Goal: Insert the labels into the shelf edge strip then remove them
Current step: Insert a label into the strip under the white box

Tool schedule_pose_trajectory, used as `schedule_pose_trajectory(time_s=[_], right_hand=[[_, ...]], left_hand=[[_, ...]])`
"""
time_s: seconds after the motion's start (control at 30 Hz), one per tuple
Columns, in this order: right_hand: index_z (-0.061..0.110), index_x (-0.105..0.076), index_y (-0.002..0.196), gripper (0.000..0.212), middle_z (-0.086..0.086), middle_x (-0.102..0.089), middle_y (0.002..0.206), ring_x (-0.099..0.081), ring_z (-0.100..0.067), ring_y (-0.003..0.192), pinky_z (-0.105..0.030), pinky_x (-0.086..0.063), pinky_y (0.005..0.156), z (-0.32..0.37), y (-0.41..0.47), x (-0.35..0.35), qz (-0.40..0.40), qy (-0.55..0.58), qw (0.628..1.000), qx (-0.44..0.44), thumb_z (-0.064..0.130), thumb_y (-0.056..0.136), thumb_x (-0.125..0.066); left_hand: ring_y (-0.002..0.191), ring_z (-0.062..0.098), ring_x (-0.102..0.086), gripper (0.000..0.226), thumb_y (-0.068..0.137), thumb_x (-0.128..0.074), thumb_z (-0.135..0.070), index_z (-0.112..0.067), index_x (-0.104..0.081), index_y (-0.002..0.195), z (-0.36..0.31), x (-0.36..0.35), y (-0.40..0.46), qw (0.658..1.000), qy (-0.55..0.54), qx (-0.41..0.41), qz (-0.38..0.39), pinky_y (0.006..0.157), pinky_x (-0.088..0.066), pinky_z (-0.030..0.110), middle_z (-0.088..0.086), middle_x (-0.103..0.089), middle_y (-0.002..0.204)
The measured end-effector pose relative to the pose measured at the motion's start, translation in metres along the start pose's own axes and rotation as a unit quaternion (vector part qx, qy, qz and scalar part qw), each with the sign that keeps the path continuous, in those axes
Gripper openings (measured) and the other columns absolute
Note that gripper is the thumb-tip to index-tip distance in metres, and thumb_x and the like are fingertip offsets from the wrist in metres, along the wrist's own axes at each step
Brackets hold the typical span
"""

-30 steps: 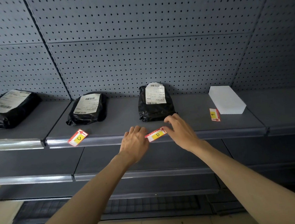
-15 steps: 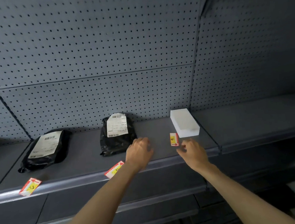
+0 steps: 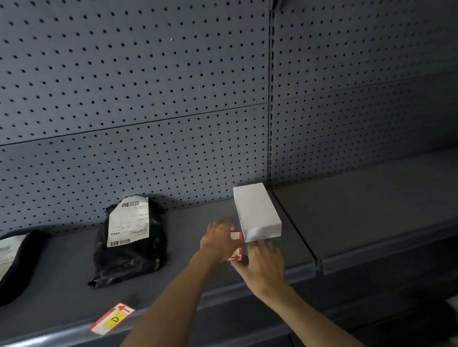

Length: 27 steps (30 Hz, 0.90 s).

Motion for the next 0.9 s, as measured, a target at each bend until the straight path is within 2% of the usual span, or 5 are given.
schedule_pose_trajectory(time_s=[0.2,0.33,0.43,0.6,0.9], right_hand=[[0.007,-0.054,0.119,0.058,-0.011,-0.057,0.122,-0.053,-0.027,0.113,-0.039,-0.041,0.096,-0.002,0.009,-0.006,0.012,-0.014,1.0,-0.019,0.053,0.084,-0.06],[0.006,-0.054,0.118,0.054,-0.013,-0.053,0.124,-0.053,-0.028,0.114,-0.04,-0.044,0.096,-0.002,0.006,-0.008,0.036,0.018,0.999,-0.011,0.048,0.086,-0.062],[0.011,-0.06,0.089,0.026,-0.007,-0.061,0.096,-0.06,-0.02,0.085,-0.029,-0.047,0.07,0.0,0.005,0.002,0.047,0.129,0.99,-0.006,0.034,0.082,-0.071],[0.007,-0.064,0.082,0.006,-0.007,-0.065,0.081,-0.061,-0.019,0.075,-0.031,-0.047,0.065,-0.008,0.002,0.029,0.09,0.304,0.948,-0.013,0.008,0.081,-0.07],[0.013,-0.07,0.085,0.008,-0.003,-0.068,0.077,-0.06,-0.009,0.052,-0.026,-0.051,0.054,-0.041,-0.031,0.075,0.124,0.235,0.962,0.07,0.009,0.088,-0.064]], left_hand=[[0.116,0.027,-0.049,0.043,0.074,-0.078,-0.036,-0.012,-0.064,0.106,0.016,-0.005,0.009,0.998,-0.029,0.049,0.029,0.099,-0.045,0.04,0.01,-0.057,0.12],[0.075,0.016,-0.059,0.025,0.079,-0.075,-0.015,-0.008,-0.064,0.099,0.027,0.002,-0.008,0.98,-0.187,0.066,0.015,0.06,-0.048,0.021,0.006,-0.064,0.09],[0.047,0.008,-0.054,0.009,0.082,-0.07,-0.007,-0.01,-0.071,0.09,0.033,0.017,-0.033,0.944,-0.32,0.073,-0.032,0.041,-0.045,0.018,0.002,-0.063,0.062],[0.063,0.017,-0.069,0.01,0.086,-0.067,-0.006,-0.004,-0.067,0.096,0.026,0.024,-0.08,0.899,-0.435,0.046,-0.017,0.051,-0.059,0.028,0.011,-0.071,0.076],[0.066,0.005,-0.059,0.013,0.084,-0.067,-0.035,-0.025,-0.069,0.076,-0.005,-0.005,-0.122,0.977,-0.19,-0.026,-0.09,0.059,-0.042,0.018,-0.011,-0.067,0.071]])
Point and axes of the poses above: each hand's wrist, its own y-axis towards the middle knuckle, its own x-axis out of the back of the hand, z = x × y, the point moved 7 cm from there along y, towards the middle knuckle
